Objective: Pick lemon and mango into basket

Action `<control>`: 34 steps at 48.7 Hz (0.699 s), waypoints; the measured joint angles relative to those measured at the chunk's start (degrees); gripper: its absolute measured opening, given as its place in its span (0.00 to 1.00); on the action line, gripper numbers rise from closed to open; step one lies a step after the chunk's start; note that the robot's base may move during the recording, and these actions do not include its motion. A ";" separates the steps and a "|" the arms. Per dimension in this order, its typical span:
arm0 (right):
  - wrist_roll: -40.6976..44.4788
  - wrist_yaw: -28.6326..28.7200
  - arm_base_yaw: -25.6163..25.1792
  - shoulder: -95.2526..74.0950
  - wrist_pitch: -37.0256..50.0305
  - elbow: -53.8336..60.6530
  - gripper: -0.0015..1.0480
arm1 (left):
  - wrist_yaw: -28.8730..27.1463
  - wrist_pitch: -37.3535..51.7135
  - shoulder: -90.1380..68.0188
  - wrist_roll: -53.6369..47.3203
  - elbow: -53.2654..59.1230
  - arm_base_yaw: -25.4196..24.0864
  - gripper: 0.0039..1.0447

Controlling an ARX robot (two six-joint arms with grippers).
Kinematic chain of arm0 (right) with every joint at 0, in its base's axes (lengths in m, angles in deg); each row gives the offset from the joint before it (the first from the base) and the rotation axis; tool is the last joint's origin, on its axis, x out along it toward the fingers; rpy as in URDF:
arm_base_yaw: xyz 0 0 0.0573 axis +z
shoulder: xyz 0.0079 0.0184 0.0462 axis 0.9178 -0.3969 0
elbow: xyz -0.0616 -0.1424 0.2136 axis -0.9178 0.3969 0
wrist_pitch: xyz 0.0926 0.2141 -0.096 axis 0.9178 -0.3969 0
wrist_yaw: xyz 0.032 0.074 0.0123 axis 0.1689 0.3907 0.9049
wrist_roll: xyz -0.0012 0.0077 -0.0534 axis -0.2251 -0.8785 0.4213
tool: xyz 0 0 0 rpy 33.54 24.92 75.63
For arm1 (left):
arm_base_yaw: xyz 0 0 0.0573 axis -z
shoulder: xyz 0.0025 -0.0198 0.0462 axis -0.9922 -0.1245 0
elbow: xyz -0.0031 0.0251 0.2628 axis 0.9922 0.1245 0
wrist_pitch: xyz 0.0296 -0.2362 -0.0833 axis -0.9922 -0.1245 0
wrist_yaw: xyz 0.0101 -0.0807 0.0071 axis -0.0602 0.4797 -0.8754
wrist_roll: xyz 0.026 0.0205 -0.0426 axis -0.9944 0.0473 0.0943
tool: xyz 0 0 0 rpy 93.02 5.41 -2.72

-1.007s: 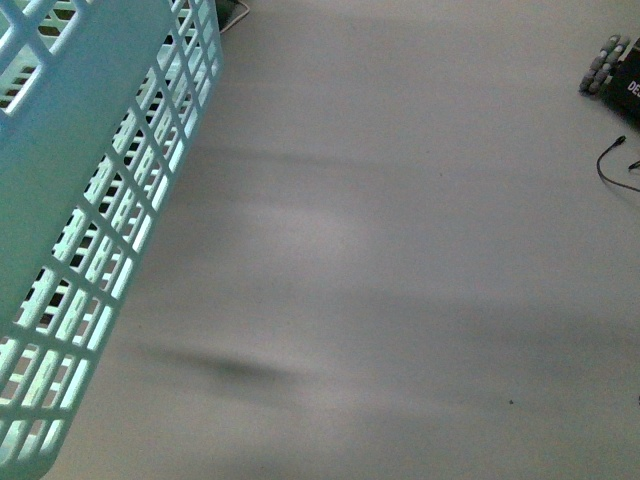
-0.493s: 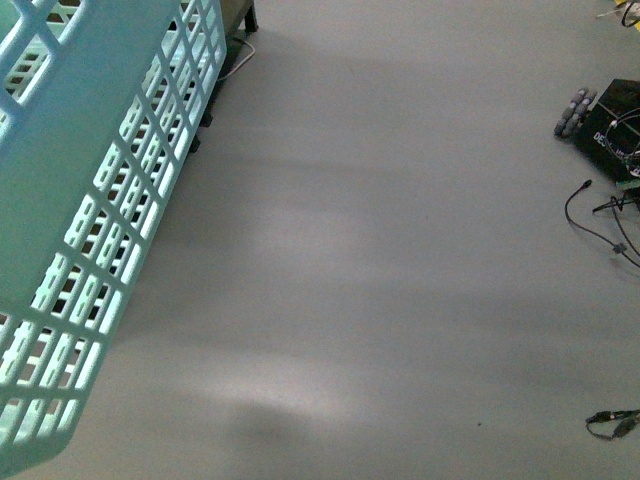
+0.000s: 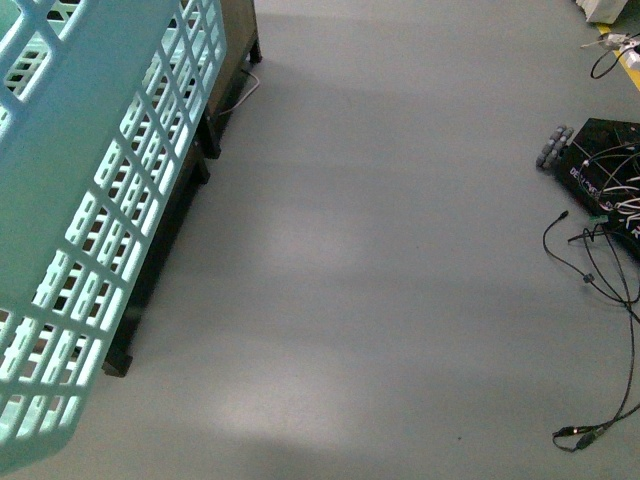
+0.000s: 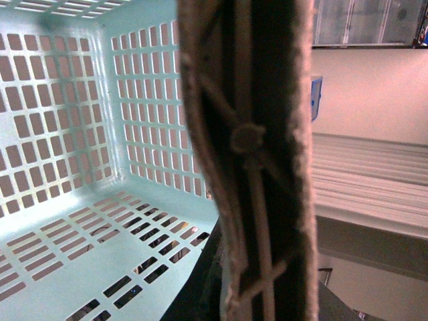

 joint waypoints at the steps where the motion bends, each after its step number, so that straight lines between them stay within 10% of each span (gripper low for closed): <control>1: -0.04 0.00 0.00 0.00 0.00 0.00 0.92 | -0.02 0.00 0.00 0.00 0.00 0.00 0.05; 34: -0.02 0.00 0.00 -0.02 0.02 0.00 0.92 | -0.04 0.00 0.02 -0.02 0.00 0.00 0.05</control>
